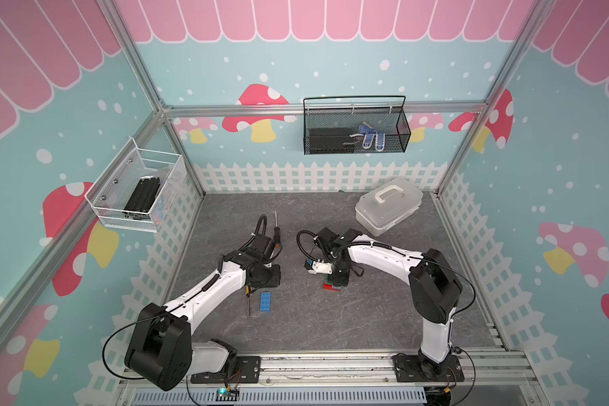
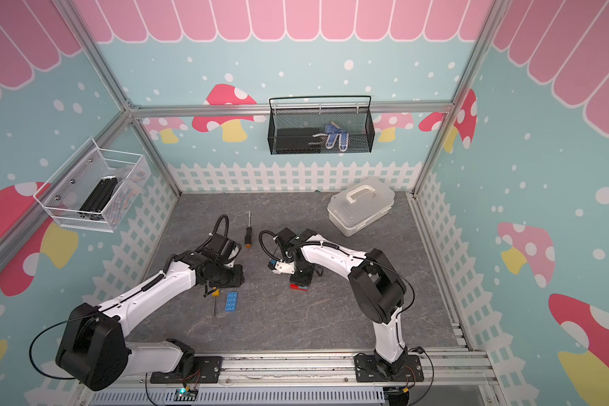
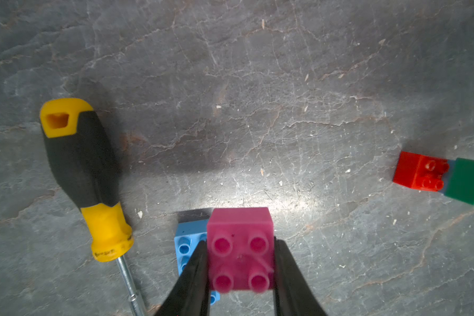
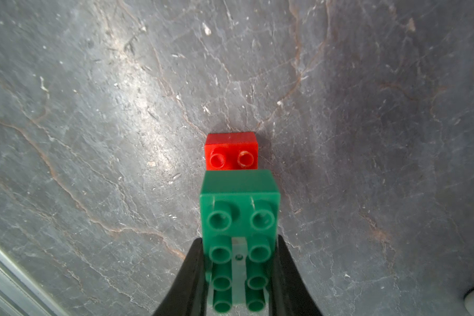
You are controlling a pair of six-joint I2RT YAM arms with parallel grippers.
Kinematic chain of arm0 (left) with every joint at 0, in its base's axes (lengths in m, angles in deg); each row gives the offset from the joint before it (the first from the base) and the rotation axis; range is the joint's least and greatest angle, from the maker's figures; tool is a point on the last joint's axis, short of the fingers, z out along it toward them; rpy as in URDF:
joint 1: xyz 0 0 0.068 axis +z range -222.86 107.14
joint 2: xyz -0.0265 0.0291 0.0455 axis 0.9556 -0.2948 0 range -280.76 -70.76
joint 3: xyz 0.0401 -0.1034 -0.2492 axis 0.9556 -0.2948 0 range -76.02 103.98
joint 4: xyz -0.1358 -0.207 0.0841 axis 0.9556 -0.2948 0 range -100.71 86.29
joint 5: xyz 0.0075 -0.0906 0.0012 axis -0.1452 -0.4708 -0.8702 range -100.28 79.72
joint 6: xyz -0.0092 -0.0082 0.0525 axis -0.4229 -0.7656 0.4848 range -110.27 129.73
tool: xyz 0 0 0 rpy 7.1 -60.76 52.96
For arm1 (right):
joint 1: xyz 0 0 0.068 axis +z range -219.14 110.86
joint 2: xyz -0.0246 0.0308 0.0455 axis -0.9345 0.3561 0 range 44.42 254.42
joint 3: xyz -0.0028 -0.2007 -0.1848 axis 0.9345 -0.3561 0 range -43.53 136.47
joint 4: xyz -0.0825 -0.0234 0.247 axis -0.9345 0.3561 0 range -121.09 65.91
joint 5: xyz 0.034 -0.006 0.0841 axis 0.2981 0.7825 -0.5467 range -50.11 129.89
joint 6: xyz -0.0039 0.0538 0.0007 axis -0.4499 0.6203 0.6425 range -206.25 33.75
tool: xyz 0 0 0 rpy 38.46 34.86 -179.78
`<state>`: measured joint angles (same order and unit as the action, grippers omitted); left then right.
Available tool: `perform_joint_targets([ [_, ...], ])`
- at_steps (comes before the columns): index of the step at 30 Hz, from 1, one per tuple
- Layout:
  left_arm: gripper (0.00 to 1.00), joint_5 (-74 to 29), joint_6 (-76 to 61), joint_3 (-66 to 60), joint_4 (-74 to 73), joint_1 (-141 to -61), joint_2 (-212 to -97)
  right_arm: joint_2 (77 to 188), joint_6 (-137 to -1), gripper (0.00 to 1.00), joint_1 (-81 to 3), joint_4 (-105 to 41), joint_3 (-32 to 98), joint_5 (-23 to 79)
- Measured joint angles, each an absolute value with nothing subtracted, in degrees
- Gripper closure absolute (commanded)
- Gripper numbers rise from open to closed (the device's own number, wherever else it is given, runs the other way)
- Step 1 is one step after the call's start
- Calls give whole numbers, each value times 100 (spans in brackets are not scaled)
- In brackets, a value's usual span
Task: Assemble the number 5 with lego
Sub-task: Assemble the lego brick with the lego brick.
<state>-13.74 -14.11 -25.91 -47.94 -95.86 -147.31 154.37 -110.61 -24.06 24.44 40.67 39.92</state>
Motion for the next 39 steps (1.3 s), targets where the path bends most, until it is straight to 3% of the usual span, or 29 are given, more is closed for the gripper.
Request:
perform_joint_targets([
  [39, 74, -1329, -1411, -2639, -4796, -9586, -14731, 15750, -10853, 100, -2411, 2686, 4316, 3894],
])
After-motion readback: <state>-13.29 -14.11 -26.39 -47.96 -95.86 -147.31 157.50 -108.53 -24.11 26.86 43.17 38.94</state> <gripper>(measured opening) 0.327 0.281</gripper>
